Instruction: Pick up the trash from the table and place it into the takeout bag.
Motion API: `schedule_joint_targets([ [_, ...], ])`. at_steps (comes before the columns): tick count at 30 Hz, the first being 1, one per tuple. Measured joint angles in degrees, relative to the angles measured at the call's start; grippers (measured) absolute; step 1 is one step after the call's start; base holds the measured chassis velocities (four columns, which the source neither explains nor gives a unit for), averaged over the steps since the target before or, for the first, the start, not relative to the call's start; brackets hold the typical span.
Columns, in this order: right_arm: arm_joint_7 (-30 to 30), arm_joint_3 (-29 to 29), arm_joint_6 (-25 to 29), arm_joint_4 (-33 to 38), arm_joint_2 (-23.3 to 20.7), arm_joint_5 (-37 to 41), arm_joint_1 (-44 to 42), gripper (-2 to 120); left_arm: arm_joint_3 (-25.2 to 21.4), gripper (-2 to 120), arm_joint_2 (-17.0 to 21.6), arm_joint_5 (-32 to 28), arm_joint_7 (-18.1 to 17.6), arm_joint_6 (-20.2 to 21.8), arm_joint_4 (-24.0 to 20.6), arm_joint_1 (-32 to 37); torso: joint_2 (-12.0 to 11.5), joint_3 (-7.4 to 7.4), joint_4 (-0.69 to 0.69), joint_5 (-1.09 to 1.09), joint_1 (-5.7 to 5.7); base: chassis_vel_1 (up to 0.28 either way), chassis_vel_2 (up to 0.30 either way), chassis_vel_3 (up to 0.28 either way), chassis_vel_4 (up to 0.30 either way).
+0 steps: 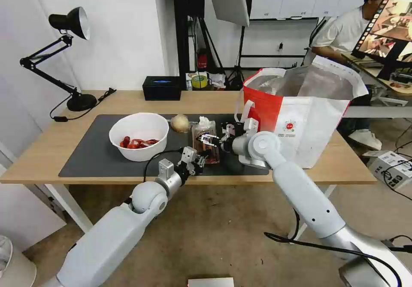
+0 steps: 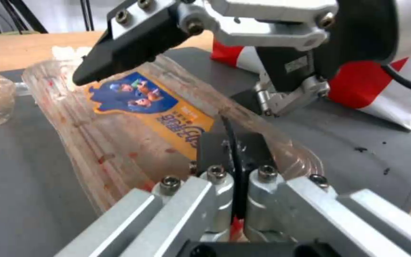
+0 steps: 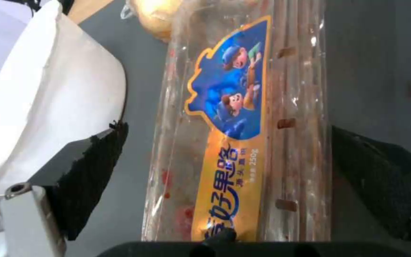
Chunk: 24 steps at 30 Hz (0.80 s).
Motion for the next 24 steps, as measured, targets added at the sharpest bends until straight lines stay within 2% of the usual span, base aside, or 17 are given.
schedule_joint_targets([
  [19, -1.4, -0.7, 0.0, -3.6, 1.8, 0.0, 1.6, 100, 0.2, 0, 0.9, -1.1, 0.0, -0.6, 0.0, -0.9, 0.0, 0.00, 0.00, 0.00, 0.00, 0.000, 0.000, 0.000, 0.000],
  [21, -1.3, -0.7, 0.0, -3.6, 1.9, 0.0, 1.6, 96, 0.2, 0, 0.9, -1.1, 0.0, -0.6, -0.1, -0.8, 0.0, 0.00, 0.00, 0.00, 0.00, 0.000, 0.000, 0.000, 0.000],
  [23, -1.0, -0.7, 0.0, -3.8, 1.9, 0.1, 1.6, 87, 0.1, 0, 0.9, -1.2, 0.0, -0.7, -0.3, -0.7, 0.0, -0.01, 0.00, 0.00, 0.00, 0.000, 0.000, 0.000, 0.000],
  [24, -1.0, -0.7, 0.0, -3.8, 1.9, 0.1, 1.6, 87, 0.1, 0, 0.9, -1.2, 0.0, -0.7, -0.3, -0.7, 0.0, -0.01, 0.00, 0.00, 0.00, 0.000, 0.000, 0.000, 0.000],
])
